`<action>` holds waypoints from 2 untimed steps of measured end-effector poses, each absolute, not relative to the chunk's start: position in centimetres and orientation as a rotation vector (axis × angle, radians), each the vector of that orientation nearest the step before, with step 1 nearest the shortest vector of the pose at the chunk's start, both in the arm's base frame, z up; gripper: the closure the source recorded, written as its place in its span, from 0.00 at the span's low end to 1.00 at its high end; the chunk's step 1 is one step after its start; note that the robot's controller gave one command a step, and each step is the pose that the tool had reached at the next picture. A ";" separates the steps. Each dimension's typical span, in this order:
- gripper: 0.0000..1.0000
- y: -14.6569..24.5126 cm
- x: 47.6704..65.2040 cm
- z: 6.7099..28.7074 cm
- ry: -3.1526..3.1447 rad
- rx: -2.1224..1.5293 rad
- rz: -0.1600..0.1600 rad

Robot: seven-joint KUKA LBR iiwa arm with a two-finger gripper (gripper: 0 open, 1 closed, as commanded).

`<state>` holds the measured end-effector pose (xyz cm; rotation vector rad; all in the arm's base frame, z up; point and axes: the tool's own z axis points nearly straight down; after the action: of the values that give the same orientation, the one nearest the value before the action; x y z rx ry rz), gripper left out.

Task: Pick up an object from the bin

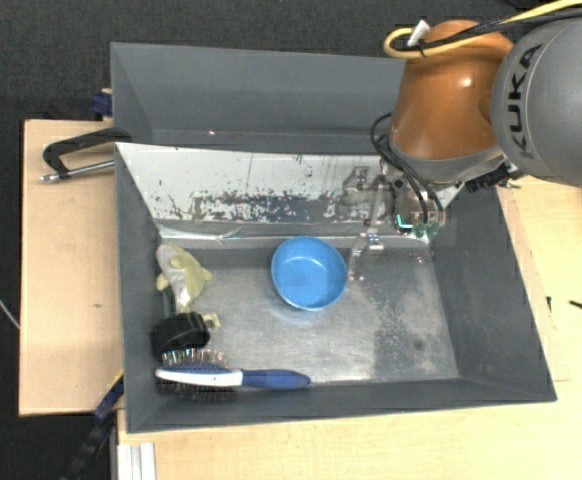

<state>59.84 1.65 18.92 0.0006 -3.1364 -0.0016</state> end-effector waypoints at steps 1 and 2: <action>0.00 7.3 58.1 8.2 -3.121 0.411 -0.001; 0.00 12.9 56.3 10.2 -3.144 0.122 -0.007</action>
Offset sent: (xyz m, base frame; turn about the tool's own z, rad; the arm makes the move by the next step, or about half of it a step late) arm -0.0207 0.0604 -0.1192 -0.2638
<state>56.31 12.87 10.16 0.1216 -3.1443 -0.0070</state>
